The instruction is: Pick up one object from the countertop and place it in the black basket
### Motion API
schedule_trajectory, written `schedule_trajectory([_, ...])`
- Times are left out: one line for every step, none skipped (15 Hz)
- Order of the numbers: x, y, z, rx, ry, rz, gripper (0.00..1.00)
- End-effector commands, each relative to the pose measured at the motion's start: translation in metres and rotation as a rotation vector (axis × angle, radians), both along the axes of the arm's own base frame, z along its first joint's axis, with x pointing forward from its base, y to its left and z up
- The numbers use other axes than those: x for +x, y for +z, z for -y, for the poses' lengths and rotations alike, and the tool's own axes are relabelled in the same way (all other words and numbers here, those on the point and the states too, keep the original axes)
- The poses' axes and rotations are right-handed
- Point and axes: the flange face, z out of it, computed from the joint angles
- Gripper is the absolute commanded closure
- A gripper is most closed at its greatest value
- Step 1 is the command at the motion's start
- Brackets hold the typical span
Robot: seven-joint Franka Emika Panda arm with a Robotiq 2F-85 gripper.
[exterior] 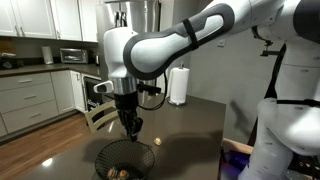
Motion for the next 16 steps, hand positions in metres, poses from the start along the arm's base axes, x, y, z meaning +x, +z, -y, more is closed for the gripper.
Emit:
schedule_trajectory([-0.0026, -0.0026, -0.0025, 0.064, 0.06, -0.056, 0.94])
schedule_trajectory([-0.0031, -0.0033, -0.0027, 0.077, 0.072, -0.067, 0.94])
schedule_trajectory([-0.0034, -0.0036, -0.003, 0.085, 0.081, -0.074, 0.94])
schedule_trajectory([-0.0038, -0.0037, -0.0033, 0.093, 0.09, -0.079, 0.94])
schedule_trajectory([-0.004, -0.0042, -0.0036, 0.099, 0.101, -0.082, 0.94])
schedule_trajectory([-0.0041, -0.0045, -0.004, 0.105, 0.111, -0.084, 0.94])
schedule_trajectory([-0.0041, -0.005, -0.0042, 0.108, 0.12, -0.083, 0.94])
schedule_trajectory([-0.0043, -0.0051, -0.0044, 0.111, 0.131, -0.083, 0.94])
schedule_trajectory([-0.0042, -0.0053, -0.0043, 0.112, 0.138, -0.082, 0.94])
schedule_trajectory([-0.0042, -0.005, -0.0043, 0.116, 0.147, -0.081, 0.94])
schedule_trajectory([-0.0044, -0.005, -0.0043, 0.117, 0.153, -0.079, 0.94])
schedule_trajectory([-0.0043, -0.0051, -0.0043, 0.118, 0.158, -0.079, 0.94])
schedule_trajectory([-0.0042, -0.0051, -0.0041, 0.118, 0.159, -0.078, 0.94])
schedule_trajectory([-0.004, -0.0052, -0.0039, 0.118, 0.16, -0.079, 0.94])
schedule_trajectory([-0.004, -0.0053, -0.0039, 0.119, 0.161, -0.079, 0.94])
schedule_trajectory([-0.0041, -0.0052, -0.0037, 0.117, 0.161, -0.079, 0.87])
